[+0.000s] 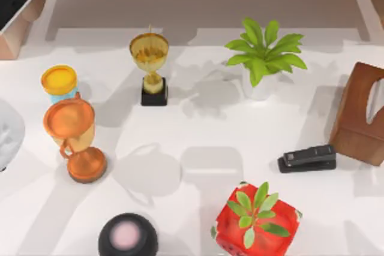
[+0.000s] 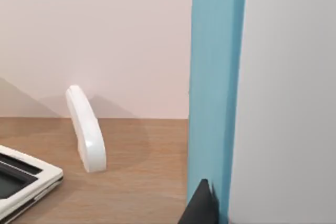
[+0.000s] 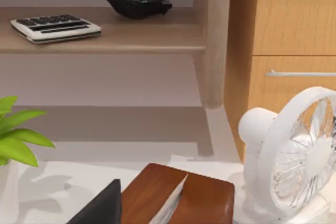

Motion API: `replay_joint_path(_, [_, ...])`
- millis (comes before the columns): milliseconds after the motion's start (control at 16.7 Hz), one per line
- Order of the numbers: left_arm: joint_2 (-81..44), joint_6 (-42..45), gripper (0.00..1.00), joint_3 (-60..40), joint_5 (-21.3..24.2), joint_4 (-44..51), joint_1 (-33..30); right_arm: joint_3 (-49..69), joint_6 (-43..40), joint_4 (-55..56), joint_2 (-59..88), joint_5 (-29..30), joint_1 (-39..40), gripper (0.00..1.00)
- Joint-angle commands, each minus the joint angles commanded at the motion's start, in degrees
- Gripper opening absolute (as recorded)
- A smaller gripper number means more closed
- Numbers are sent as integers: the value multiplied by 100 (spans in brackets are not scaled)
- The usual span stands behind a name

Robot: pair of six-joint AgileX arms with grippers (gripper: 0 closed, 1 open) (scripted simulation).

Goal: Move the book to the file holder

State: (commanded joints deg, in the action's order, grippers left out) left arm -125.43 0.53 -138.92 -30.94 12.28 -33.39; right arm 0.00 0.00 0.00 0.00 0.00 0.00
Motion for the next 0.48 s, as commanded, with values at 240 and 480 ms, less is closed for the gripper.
replay_joint_path(240, [0, 0, 0, 0, 0, 0, 0, 0, 0, 0, 0, 0, 0, 100])
replay_joint_path(480, [0, 0, 0, 0, 0, 0, 0, 0, 0, 0, 0, 0, 0, 100])
